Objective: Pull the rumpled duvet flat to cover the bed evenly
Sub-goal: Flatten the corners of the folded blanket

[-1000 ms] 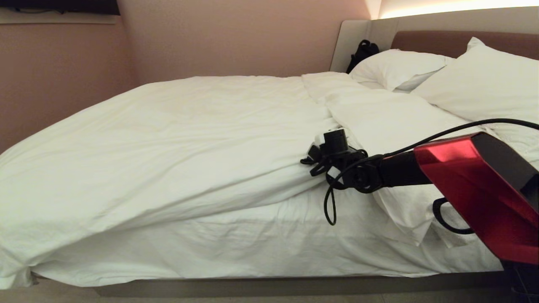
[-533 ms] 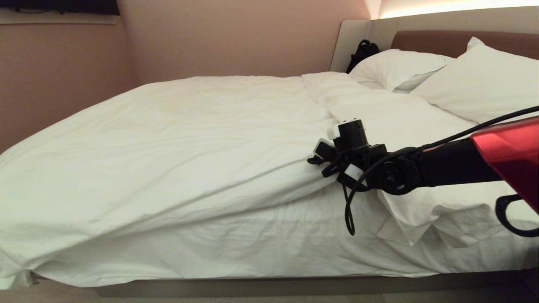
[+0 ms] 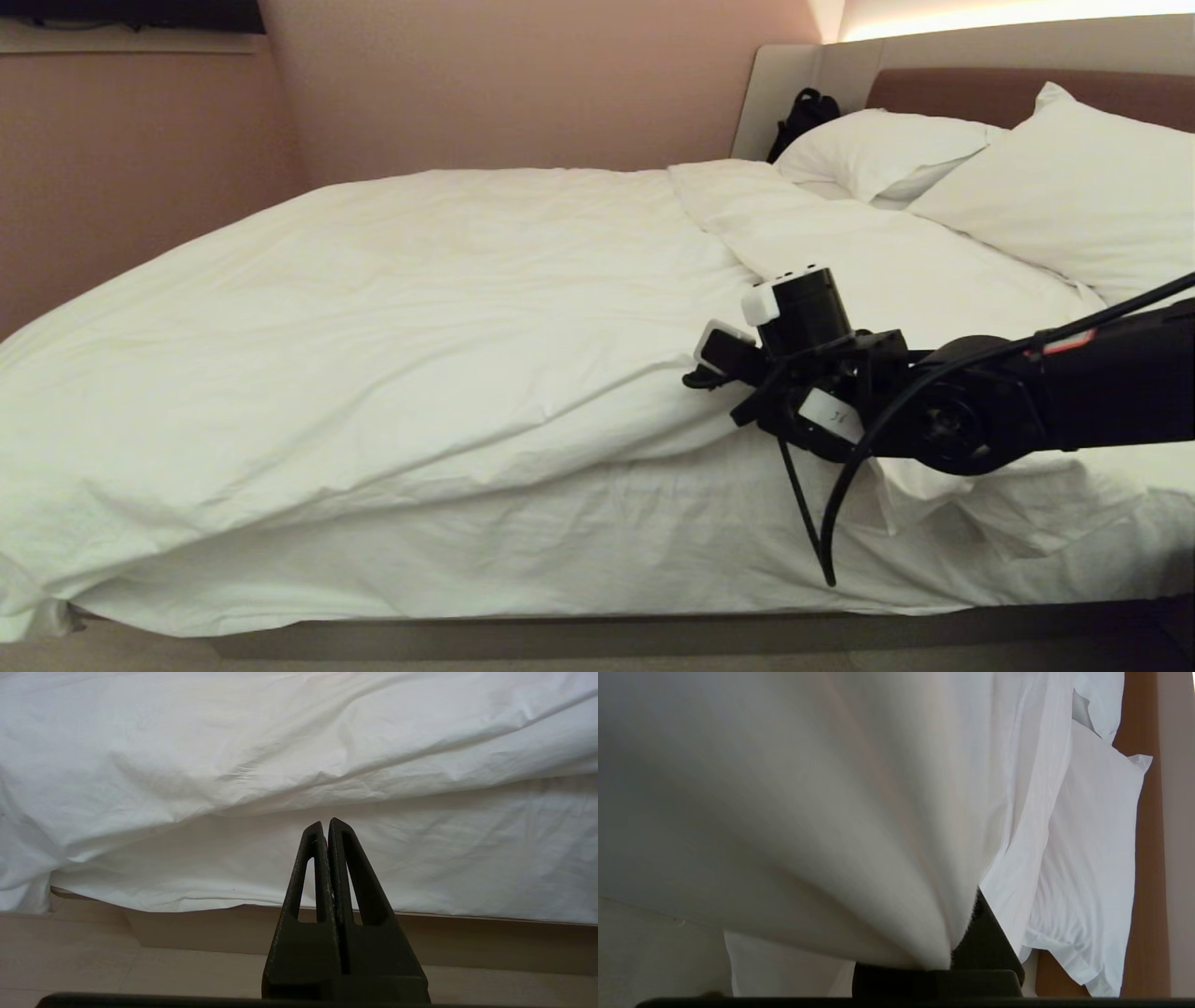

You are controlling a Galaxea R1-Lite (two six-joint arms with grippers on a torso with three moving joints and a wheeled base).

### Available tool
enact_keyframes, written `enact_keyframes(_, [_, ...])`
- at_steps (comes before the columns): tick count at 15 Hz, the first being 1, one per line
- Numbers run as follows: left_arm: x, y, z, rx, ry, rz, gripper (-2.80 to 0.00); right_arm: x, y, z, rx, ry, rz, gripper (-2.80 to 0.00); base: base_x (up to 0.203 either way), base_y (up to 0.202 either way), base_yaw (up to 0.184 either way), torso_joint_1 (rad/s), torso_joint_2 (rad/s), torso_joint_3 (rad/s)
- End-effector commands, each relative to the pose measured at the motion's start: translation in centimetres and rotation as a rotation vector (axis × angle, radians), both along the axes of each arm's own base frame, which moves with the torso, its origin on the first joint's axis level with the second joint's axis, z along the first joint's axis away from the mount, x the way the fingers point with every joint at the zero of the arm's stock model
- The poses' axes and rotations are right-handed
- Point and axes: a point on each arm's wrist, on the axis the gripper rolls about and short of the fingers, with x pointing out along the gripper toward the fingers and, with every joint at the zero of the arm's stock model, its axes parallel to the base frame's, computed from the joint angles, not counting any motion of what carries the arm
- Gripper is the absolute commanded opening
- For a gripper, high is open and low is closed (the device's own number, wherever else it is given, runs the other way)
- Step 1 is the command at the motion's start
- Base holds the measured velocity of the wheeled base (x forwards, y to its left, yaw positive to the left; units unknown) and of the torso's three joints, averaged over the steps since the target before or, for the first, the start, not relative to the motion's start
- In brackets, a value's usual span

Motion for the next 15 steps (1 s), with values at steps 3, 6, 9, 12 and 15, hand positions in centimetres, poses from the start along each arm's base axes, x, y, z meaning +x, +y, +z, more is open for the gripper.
enact_keyframes(3, [0.0,0.0,0.0,-0.001,0.001,0.001,-2.80,-1.7,-0.9,0.6,0.006,0.023,0.038,-2.80,0.000,0.000,0.000,0.000,0.00,0.000])
enact_keyframes(6, [0.0,0.0,0.0,-0.001,0.000,0.001,-2.80,-3.0,-1.6,0.4,0.015,0.053,0.078,-2.80,0.000,0.000,0.000,0.000,0.00,0.000])
enact_keyframes(9, [0.0,0.0,0.0,-0.001,0.001,0.001,-2.80,-5.1,-2.2,0.2,0.025,0.086,0.138,-2.80,0.000,0.000,0.000,0.000,0.00,0.000])
enact_keyframes(12, [0.0,0.0,0.0,-0.001,-0.001,0.001,-2.80,-6.7,-2.4,-0.2,0.027,0.113,0.188,-2.80,0.000,0.000,0.000,0.000,0.00,0.000])
enact_keyframes(15, [0.0,0.0,0.0,-0.001,-0.001,0.001,-2.80,-7.6,-2.6,-0.8,0.044,0.151,0.233,-2.80,0.000,0.000,0.000,0.000,0.00,0.000])
